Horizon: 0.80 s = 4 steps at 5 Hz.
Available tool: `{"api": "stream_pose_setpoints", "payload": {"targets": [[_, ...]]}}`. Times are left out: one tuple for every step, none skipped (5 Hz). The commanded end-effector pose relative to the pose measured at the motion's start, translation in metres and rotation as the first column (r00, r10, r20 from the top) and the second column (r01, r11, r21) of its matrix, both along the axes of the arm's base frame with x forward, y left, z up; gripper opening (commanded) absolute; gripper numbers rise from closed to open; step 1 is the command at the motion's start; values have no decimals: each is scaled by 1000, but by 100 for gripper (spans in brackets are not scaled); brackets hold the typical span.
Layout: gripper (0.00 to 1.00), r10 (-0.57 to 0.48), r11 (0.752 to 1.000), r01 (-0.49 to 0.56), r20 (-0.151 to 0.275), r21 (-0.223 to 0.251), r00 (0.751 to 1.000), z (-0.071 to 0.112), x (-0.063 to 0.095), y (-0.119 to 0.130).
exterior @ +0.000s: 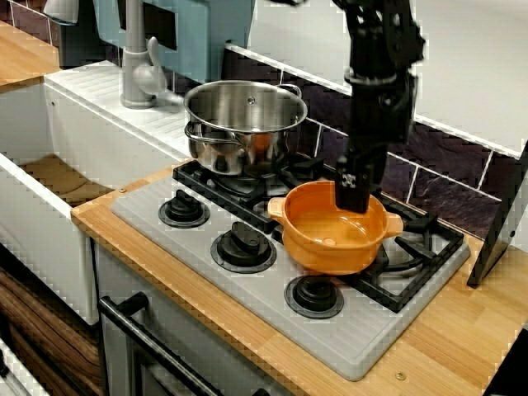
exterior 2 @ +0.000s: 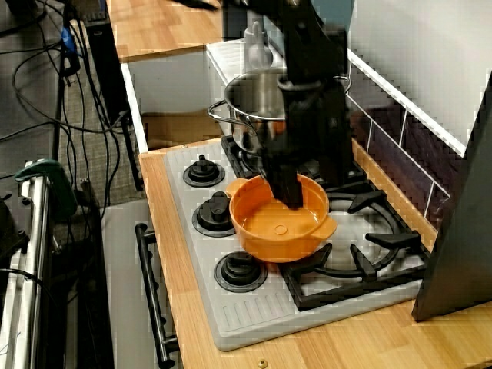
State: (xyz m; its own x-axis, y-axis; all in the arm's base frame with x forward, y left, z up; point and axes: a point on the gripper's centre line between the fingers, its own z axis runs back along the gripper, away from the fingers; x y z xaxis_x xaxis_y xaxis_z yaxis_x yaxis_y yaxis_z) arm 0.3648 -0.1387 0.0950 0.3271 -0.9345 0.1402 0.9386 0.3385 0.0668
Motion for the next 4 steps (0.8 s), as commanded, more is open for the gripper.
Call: {"api": "stream_pose_setpoints", "payload": {"targets": [[100, 32, 999, -32, 10, 7, 999, -2, 14, -1], [67, 75, 997, -76, 14, 24, 997, -2, 9, 0], [0, 84, 996, -85, 37, 21, 996, 6, 2, 3], [0, 87, 996, -87, 11, -2, 996, 13, 1, 7]]}}
